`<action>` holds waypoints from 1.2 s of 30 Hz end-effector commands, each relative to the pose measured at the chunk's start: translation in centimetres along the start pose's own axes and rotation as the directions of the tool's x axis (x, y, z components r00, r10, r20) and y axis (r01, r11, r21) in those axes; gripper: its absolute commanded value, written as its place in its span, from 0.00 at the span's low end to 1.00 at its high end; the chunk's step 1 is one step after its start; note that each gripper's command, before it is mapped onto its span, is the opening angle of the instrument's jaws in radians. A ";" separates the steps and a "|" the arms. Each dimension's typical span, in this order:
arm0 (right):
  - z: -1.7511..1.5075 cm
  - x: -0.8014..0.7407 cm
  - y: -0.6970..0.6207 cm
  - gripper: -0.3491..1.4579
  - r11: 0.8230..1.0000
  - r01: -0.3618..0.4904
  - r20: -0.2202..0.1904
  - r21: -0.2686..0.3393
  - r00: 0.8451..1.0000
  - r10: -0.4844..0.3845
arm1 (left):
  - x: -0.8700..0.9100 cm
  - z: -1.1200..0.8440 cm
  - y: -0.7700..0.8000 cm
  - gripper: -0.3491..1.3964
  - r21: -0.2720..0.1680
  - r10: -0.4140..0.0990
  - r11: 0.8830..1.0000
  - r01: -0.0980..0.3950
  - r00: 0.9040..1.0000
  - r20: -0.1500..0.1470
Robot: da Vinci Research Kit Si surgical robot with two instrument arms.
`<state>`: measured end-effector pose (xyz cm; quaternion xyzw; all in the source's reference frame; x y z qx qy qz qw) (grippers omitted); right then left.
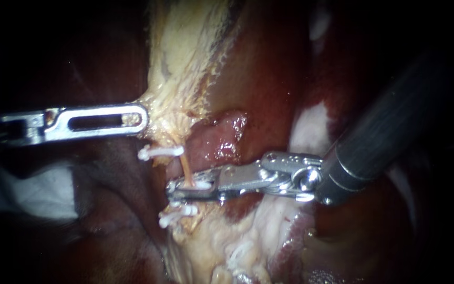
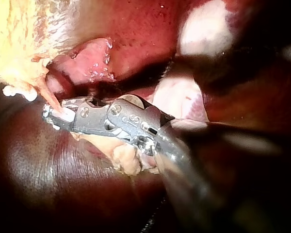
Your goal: Going back second clip right tube
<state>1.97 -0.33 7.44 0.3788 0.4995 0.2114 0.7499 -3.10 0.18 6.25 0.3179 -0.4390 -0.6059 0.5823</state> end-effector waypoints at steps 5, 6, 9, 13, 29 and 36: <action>0.01 0.01 0.01 0.00 1.000 0.000 0.000 -0.001 1.000 0.000 | 0.00 0.00 -0.01 0.00 -0.001 0.000 1.000 0.000 1.000 0.001; 0.02 0.01 0.01 0.07 1.000 0.000 -0.001 -0.001 1.000 0.000 | 0.00 0.00 -0.01 0.00 -0.001 0.000 1.000 0.000 1.000 0.001; 0.08 0.04 0.04 0.34 1.000 0.030 -0.020 0.001 0.999 -0.030 | 0.01 0.00 -0.02 0.00 -0.001 0.000 1.000 0.000 1.000 0.001; 0.15 0.07 0.06 0.47 0.996 0.089 -0.046 -0.018 0.995 -0.090 | 0.02 -0.01 -0.05 0.00 -0.002 0.000 1.000 0.000 1.000 0.002; -0.02 0.05 0.23 0.52 0.974 0.196 -0.054 -0.112 0.978 -0.203 | 0.04 -0.02 -0.07 0.00 -0.002 -0.001 1.000 0.001 1.000 0.002; -0.40 0.07 0.03 0.52 0.967 0.239 -0.048 -0.085 0.969 -0.243 | 0.04 -0.07 -0.05 0.00 0.000 0.000 1.000 0.000 1.000 0.000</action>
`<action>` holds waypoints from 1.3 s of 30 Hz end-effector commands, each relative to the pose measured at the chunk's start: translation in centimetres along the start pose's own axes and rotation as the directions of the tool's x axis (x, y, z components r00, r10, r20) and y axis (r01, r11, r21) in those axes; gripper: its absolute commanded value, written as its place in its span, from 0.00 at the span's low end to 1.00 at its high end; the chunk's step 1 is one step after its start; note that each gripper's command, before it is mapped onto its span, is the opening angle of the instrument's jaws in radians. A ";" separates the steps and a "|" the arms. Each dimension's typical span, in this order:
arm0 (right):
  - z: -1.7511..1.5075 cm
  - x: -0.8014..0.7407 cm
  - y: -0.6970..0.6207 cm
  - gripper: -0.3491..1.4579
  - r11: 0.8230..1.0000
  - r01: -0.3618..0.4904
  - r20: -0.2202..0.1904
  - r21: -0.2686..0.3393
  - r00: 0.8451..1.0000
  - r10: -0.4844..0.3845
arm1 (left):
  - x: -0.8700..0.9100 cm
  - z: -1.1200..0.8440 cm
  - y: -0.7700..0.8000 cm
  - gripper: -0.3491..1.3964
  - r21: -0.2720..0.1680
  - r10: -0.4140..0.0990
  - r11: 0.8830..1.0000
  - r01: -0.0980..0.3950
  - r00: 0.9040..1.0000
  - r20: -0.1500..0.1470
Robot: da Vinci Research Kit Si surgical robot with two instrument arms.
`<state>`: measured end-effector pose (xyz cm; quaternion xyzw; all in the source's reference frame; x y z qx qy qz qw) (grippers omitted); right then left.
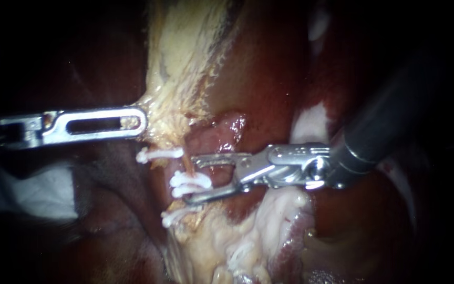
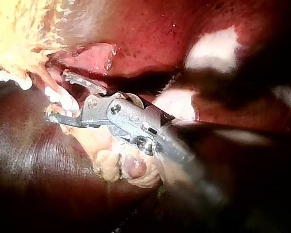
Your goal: Going back second clip right tube
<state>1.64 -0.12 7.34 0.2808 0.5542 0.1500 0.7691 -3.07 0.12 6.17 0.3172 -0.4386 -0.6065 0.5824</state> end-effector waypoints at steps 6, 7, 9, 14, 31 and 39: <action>-0.57 0.24 -0.05 0.52 0.999 0.046 -0.002 0.010 0.999 -0.046 | 0.00 0.00 0.00 0.00 0.002 0.001 1.000 -0.001 1.000 -0.001; -0.65 0.27 -0.07 0.52 0.999 0.050 -0.003 0.010 0.999 -0.050 | 0.00 0.00 0.00 0.00 0.002 0.001 1.000 -0.001 1.000 -0.001; -0.79 0.31 -0.10 0.52 0.998 0.057 -0.003 0.013 0.998 -0.057 | 0.00 0.01 0.01 0.00 0.002 0.001 1.000 -0.001 1.000 -0.001; -1.06 0.38 -0.18 0.52 0.998 0.063 -0.003 0.017 0.998 -0.063 | 0.00 0.02 0.03 0.00 0.002 0.001 1.000 -0.001 1.000 -0.001; -1.60 0.41 -0.34 0.52 0.997 0.078 -0.007 0.015 0.997 -0.078 | 0.06 0.21 0.15 0.00 -0.003 0.009 1.000 -0.009 1.000 0.007; -1.60 0.42 -0.37 0.52 0.997 0.078 -0.007 0.016 0.997 -0.078 | 0.15 0.61 0.36 0.00 -0.019 0.022 1.000 -0.022 1.000 -0.014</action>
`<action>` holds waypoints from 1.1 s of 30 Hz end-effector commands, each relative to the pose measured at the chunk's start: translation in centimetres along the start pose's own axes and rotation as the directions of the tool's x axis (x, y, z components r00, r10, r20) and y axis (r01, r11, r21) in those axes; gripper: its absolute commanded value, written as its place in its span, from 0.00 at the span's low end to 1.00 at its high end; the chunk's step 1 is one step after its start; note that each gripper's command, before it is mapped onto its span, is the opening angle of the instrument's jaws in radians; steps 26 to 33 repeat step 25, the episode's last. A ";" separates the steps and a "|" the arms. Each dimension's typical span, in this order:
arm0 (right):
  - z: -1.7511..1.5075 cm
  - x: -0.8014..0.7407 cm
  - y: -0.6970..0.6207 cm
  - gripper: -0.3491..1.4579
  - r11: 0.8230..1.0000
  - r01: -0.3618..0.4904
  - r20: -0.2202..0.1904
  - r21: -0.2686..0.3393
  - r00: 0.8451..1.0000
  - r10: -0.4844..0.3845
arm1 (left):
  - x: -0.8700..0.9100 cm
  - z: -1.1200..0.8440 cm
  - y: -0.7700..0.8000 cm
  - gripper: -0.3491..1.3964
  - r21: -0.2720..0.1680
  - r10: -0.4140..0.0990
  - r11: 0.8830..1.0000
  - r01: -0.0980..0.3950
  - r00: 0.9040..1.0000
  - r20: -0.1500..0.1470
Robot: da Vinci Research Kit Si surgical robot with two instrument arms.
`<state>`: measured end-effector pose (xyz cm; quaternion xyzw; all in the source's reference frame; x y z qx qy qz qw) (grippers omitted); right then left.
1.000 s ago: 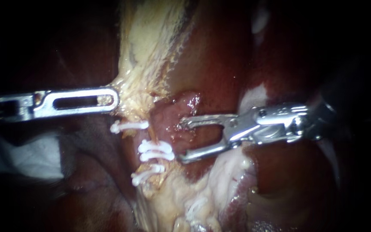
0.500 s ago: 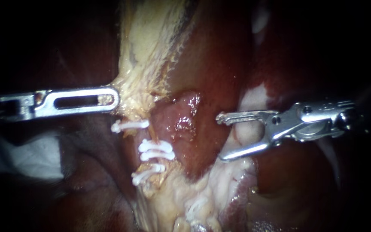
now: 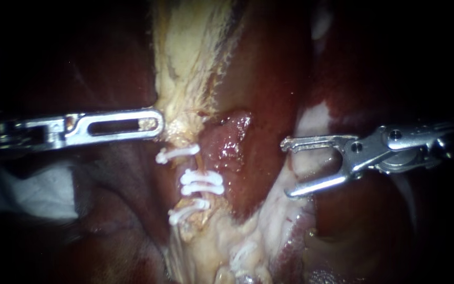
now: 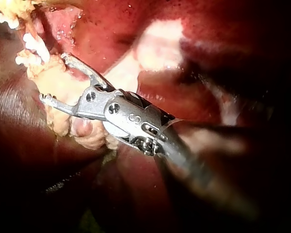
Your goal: Going back second clip right tube
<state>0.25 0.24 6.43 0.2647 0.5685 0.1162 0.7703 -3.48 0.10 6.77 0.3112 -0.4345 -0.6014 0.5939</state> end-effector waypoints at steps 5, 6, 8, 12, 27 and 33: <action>0.00 0.00 -0.01 0.52 1.000 0.000 0.000 0.000 1.000 0.000 | 0.06 0.27 0.11 0.00 -0.010 0.007 1.000 -0.008 1.000 -0.017; 0.00 0.00 -0.02 0.52 1.000 0.000 0.000 0.000 1.000 0.000 | 0.08 0.30 0.12 0.00 -0.009 0.003 1.000 -0.003 1.000 -0.018; 0.00 0.00 -0.02 0.52 1.000 0.000 0.000 0.000 1.000 0.000 | 0.11 0.34 0.14 0.00 -0.008 0.005 1.000 -0.006 1.000 -0.022; 0.00 0.01 -0.04 0.52 1.000 0.000 0.000 0.001 1.000 0.000 | 0.12 0.39 0.13 0.00 -0.010 0.006 1.000 -0.006 1.000 -0.025; 0.00 0.02 -0.07 0.52 1.000 0.000 -0.003 0.001 1.000 0.000 | 0.12 0.42 0.14 0.00 -0.010 0.000 1.000 -0.001 1.000 -0.024; 0.00 0.02 -0.07 0.52 1.000 0.000 -0.003 0.001 1.000 0.000 | 0.12 0.42 0.14 0.00 -0.010 0.000 1.000 -0.001 1.000 -0.024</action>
